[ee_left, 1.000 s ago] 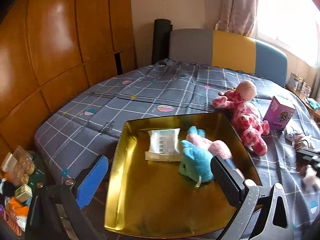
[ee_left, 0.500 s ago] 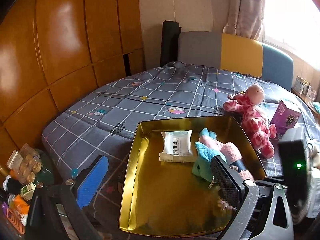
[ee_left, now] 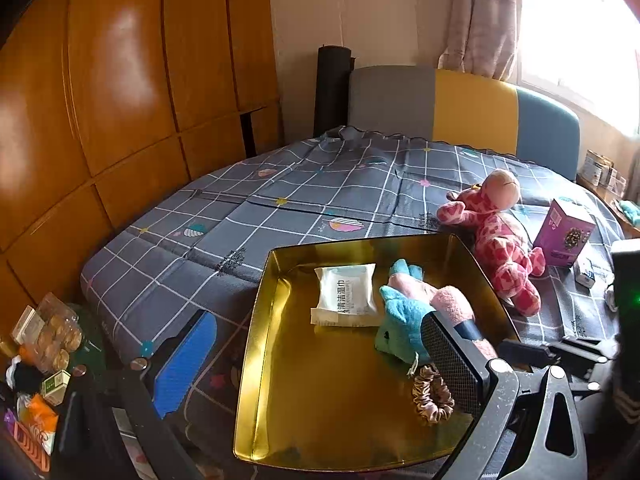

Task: Organize soft objects
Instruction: 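Carry the pink scrunchie to the gold tray and release it with the right gripper, then move the right tool back toward the white sponge on the bed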

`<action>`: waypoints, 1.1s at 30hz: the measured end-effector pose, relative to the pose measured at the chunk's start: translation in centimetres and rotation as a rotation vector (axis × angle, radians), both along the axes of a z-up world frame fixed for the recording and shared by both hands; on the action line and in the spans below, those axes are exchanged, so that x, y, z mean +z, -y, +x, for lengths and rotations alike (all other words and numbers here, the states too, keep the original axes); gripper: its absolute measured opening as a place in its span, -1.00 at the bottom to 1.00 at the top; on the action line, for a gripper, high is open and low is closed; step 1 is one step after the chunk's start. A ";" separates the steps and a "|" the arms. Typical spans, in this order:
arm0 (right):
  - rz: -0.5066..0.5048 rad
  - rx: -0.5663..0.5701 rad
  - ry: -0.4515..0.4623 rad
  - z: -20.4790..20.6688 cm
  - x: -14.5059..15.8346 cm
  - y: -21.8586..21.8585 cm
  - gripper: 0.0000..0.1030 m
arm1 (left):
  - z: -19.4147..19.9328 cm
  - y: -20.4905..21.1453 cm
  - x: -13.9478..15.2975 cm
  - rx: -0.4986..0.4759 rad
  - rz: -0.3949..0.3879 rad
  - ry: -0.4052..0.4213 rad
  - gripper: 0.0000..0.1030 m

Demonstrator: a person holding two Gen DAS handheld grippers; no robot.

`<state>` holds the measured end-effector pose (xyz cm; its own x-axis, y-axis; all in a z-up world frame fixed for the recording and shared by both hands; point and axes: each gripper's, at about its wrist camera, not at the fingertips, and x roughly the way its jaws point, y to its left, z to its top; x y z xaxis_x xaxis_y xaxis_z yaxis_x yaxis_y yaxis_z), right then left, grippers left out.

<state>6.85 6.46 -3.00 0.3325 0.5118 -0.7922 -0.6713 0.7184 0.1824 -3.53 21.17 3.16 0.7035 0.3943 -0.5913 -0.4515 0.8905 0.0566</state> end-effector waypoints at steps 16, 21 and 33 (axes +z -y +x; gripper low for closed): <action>-0.037 -0.194 0.111 0.4 2.2 8.5 -0.26 | 1.4 3.3 -0.2 -0.151 -0.049 -0.030 1.00; -0.067 -0.317 0.121 1.5 2.4 13.6 -0.25 | 2.6 5.9 -0.1 -0.280 -0.100 -0.026 1.00; -0.093 -0.711 0.109 4.7 3.2 29.6 -0.24 | 6.9 10.8 -1.3 -0.411 -0.201 -0.112 1.00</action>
<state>11.58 -23.15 0.24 0.6393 0.0746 -0.7654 -0.0467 0.9972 0.0582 3.35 10.38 1.87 0.7049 -0.0332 -0.7085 -0.0605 0.9924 -0.1068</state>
